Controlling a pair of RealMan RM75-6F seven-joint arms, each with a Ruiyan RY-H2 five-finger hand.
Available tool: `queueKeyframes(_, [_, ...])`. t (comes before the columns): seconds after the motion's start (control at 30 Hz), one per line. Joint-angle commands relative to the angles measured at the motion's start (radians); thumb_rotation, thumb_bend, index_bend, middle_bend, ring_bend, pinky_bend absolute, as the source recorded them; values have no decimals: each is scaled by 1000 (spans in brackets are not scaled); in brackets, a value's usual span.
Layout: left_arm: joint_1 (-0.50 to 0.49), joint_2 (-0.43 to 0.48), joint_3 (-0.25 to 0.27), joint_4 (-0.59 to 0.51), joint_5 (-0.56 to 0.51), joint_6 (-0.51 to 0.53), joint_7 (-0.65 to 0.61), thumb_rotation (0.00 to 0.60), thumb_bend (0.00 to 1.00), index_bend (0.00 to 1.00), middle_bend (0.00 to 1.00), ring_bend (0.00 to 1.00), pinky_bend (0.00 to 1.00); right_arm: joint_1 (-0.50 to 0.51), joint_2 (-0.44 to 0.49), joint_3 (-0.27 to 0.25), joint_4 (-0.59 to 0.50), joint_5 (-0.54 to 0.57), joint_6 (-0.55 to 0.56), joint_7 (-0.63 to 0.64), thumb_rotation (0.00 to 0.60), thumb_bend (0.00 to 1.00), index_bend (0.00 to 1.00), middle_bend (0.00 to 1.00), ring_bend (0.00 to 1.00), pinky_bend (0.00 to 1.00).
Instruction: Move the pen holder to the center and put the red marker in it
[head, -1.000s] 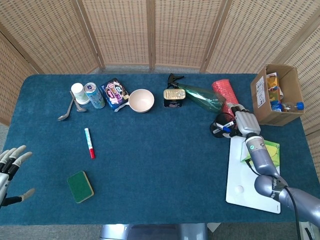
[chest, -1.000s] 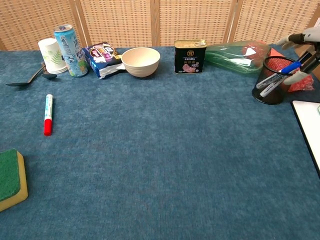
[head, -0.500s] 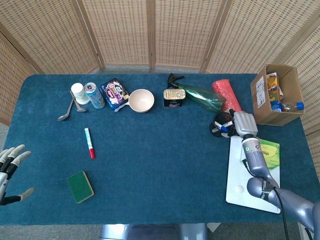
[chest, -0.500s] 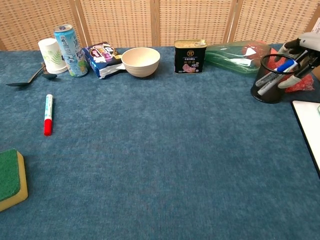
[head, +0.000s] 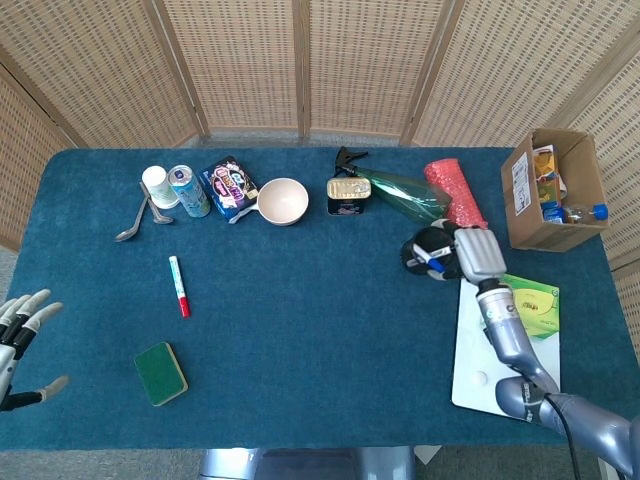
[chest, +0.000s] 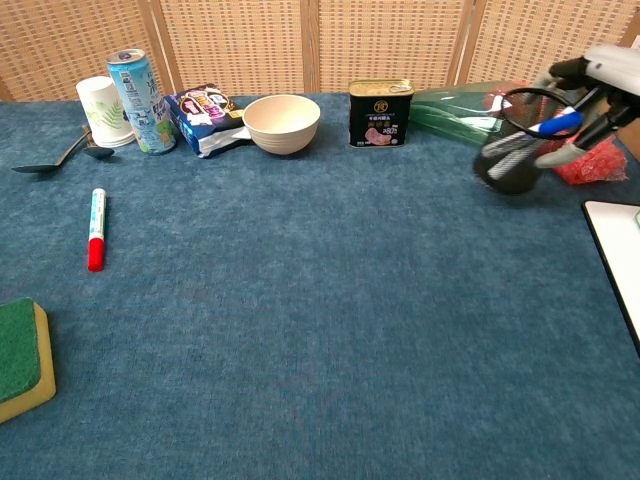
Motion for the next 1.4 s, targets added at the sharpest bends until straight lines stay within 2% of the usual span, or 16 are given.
queueKeyframes(0.03, [0,0,1,0,5,2,1,600,125,134,0,0,0,-9,79,-22,-195,-95,48,-23,600,33,508,576,484,405])
queueKeyframes(0.2, [1,0,3,0,11,4,-1,600,125,134,0,0,0,14,91,-42,-365,-154,54,-148,600,23,509,574,484,405])
queueKeyframes(0.27, [0,0,3,0,12,4,-2,600,125,134,0,0,0,30,77,-45,-402,-157,43,-207,600,19,510,574,484,405])
queueKeyframes(0.53, [1,2,6,6,16,4,-8,600,125,133,0,0,0,124,-79,5,-447,-76,-11,-376,600,17,511,573,484,405])
queueKeyframes(0.7, [-3,2,8,10,19,-2,-15,600,125,133,0,0,0,178,-193,41,-405,-5,-24,-449,600,18,512,571,484,406])
queueKeyframes(1.0, [-14,2,11,18,18,-24,-26,600,125,134,0,0,0,275,-381,86,-261,122,-40,-578,600,21,530,571,484,415])
queueKeyframes(1.27, [-16,7,9,27,7,-24,-50,600,125,134,0,0,0,333,-489,117,-124,227,-51,-661,600,28,552,573,483,420])
queueKeyframes(1.33, [-17,8,8,30,4,-26,-55,600,125,134,0,0,0,339,-500,122,-105,235,-45,-672,600,24,520,562,474,421])
queueKeyframes(1.37, [-17,9,8,31,4,-26,-58,600,125,134,0,0,0,342,-505,123,-97,236,-41,-675,600,16,469,541,461,421])
queueKeyframes(1.4, [-18,9,7,33,3,-26,-61,600,125,134,0,0,0,343,-508,123,-92,238,-40,-676,600,6,369,486,425,421])
